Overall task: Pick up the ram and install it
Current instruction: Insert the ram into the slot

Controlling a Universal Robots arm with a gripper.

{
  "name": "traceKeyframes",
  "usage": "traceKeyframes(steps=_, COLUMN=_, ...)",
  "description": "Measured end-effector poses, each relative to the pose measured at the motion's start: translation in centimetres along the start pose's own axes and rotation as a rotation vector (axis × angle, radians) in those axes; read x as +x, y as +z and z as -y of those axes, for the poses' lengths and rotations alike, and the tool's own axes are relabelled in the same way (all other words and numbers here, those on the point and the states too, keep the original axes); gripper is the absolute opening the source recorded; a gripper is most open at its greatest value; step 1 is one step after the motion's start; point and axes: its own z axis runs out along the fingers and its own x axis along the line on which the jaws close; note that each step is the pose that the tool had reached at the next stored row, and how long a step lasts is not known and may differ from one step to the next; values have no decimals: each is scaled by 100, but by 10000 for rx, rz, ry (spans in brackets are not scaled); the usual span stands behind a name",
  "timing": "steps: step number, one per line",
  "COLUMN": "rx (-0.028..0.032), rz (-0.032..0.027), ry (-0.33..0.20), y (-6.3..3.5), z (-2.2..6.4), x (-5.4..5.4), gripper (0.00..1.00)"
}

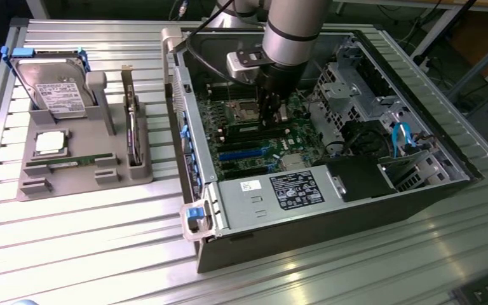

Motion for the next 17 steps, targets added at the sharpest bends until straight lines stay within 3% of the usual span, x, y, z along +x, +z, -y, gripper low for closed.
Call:
traceKeyframes(steps=3, rx=-3, rz=-35, ry=-2, y=27, z=-1, x=0, gripper=14)
traceKeyframes(steps=10, rx=-4, rz=-35, ry=0, y=50, z=-2, x=0, gripper=14)
traceKeyframes(steps=14, rx=-33, rz=-32, ry=-1, y=52, z=4, x=0, gripper=14)
traceKeyframes(steps=15, rx=-101, rz=-30, ry=-2, y=56, z=6, x=0, gripper=14)
traceKeyframes(steps=17, rx=-101, rz=-30, ry=-2, y=55, z=6, x=0, gripper=14)
